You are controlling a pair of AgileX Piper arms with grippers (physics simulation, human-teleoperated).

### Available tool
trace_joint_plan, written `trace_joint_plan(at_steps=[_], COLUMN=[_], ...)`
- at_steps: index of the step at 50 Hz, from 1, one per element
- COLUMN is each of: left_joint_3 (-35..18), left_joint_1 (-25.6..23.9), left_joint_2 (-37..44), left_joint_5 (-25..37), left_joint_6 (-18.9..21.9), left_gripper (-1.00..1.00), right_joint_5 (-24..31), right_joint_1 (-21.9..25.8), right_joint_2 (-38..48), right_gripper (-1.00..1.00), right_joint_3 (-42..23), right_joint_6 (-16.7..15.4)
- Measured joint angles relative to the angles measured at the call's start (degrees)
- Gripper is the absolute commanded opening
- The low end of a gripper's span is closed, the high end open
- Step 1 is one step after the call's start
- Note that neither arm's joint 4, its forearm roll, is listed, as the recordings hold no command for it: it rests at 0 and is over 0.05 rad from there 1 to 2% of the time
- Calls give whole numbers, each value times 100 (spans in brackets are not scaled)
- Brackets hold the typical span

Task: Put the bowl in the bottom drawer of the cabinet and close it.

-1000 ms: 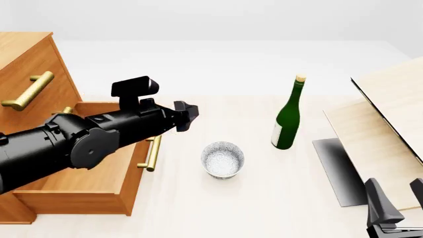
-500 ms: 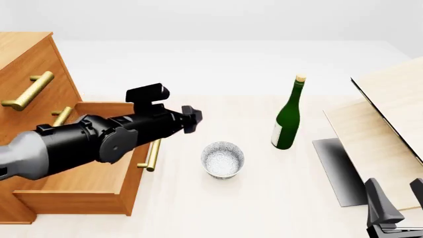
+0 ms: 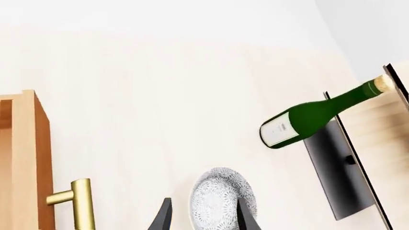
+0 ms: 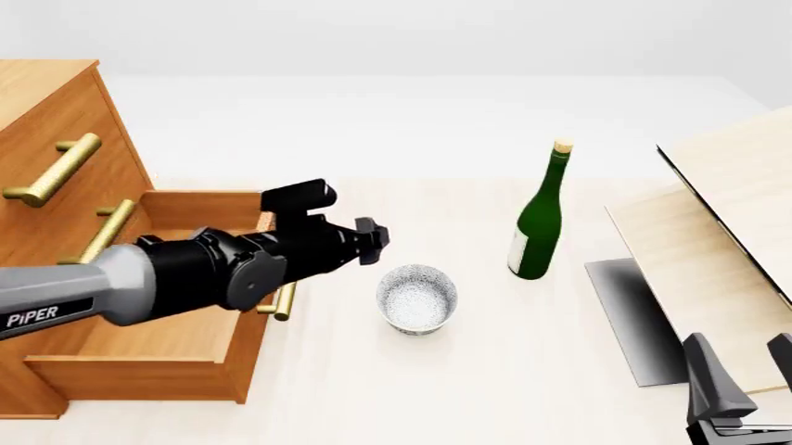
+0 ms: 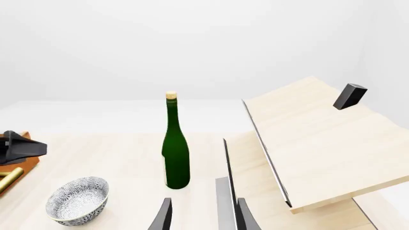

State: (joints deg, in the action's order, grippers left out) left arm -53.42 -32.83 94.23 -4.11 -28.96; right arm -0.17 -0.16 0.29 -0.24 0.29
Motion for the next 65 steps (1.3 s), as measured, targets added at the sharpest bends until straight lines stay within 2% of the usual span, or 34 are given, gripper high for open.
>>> trace_joint_plan(at_steps=[32,65], left_joint_3=[-254,-345], left_joint_1=[-144,-269], left_joint_2=[996,1477], left_joint_5=[-304,-382], left_joint_6=[-292,-517], left_gripper=[100,100], right_joint_5=[0,0], right_joint_1=[0,0], right_joint_2=[0,0], right_gripper=[100,100], right_joint_3=[0,0], right_joint_6=[0,0])
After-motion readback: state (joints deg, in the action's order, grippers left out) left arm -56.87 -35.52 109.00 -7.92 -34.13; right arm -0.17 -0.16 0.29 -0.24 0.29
